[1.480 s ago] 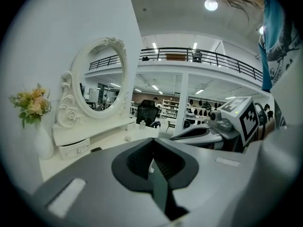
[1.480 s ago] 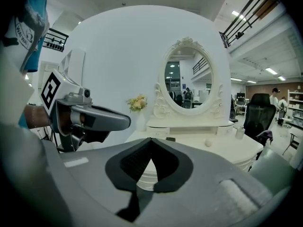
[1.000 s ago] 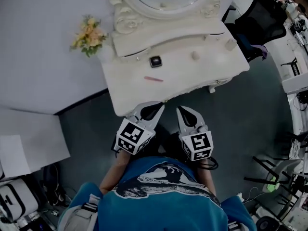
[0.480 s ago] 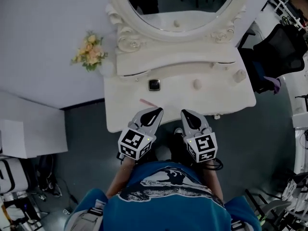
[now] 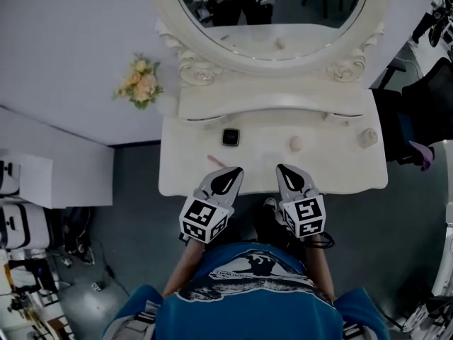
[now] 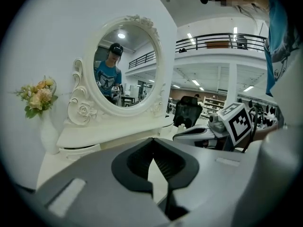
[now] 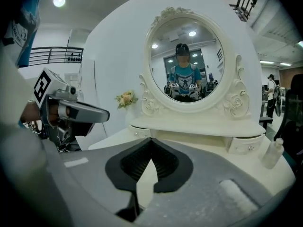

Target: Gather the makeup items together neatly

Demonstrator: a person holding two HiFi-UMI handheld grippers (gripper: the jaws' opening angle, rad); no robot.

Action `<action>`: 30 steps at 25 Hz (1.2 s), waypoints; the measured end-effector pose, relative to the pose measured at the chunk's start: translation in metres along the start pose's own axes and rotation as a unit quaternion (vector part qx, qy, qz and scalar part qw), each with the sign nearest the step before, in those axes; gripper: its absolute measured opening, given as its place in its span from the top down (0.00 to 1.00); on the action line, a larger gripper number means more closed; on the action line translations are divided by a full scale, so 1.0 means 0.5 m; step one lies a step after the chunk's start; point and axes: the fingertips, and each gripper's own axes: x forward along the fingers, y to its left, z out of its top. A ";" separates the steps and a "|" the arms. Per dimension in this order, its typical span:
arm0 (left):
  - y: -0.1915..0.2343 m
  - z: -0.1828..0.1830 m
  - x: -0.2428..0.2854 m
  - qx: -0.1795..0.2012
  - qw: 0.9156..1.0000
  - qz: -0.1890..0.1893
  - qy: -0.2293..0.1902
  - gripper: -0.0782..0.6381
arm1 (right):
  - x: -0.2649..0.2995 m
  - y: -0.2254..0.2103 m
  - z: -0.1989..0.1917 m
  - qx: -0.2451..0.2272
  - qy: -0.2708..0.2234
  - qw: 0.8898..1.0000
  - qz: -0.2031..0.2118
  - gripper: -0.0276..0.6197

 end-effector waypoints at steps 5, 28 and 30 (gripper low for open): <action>0.010 0.000 0.014 -0.010 0.999 0.035 0.008 0.87 | 0.021 -0.064 -0.028 0.004 0.015 1.000 -0.001 0.95; 0.068 -0.020 -0.024 -0.046 0.992 0.117 0.027 0.87 | 0.181 -0.284 -0.233 -0.042 0.198 0.977 -0.061 0.68; 0.077 -0.022 -0.027 -0.047 0.992 0.117 0.027 0.87 | 0.193 -0.277 -0.248 -0.028 0.198 0.978 -0.059 0.70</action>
